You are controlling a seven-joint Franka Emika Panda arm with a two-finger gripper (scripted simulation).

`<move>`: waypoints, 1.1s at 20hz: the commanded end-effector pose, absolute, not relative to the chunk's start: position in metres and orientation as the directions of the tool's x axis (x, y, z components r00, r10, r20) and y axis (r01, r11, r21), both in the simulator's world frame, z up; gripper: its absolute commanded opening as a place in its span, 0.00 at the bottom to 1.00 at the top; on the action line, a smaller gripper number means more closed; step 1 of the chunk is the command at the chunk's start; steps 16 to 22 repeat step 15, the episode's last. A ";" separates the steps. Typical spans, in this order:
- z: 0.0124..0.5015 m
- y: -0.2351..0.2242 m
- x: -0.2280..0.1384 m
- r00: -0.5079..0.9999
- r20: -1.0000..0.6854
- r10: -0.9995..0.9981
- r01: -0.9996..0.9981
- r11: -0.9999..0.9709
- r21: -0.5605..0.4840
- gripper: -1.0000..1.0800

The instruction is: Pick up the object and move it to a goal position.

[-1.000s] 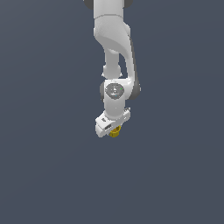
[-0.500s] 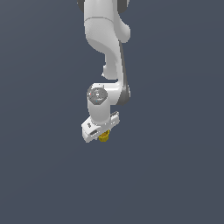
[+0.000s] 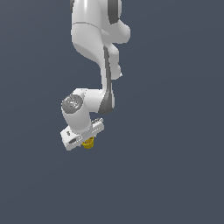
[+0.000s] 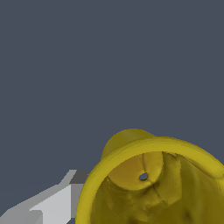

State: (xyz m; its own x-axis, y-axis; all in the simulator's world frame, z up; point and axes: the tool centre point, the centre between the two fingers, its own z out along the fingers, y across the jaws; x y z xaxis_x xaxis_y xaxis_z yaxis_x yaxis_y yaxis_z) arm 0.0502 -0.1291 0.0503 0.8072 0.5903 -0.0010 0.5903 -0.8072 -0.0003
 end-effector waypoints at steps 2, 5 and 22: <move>0.052 -0.147 0.061 0.806 0.000 0.592 0.592 -0.806 0.000 0.00; 0.052 -0.158 0.067 0.806 0.000 0.592 0.592 -0.806 0.000 0.00; 0.052 -0.172 0.076 0.806 0.000 0.592 0.592 -0.806 0.000 0.00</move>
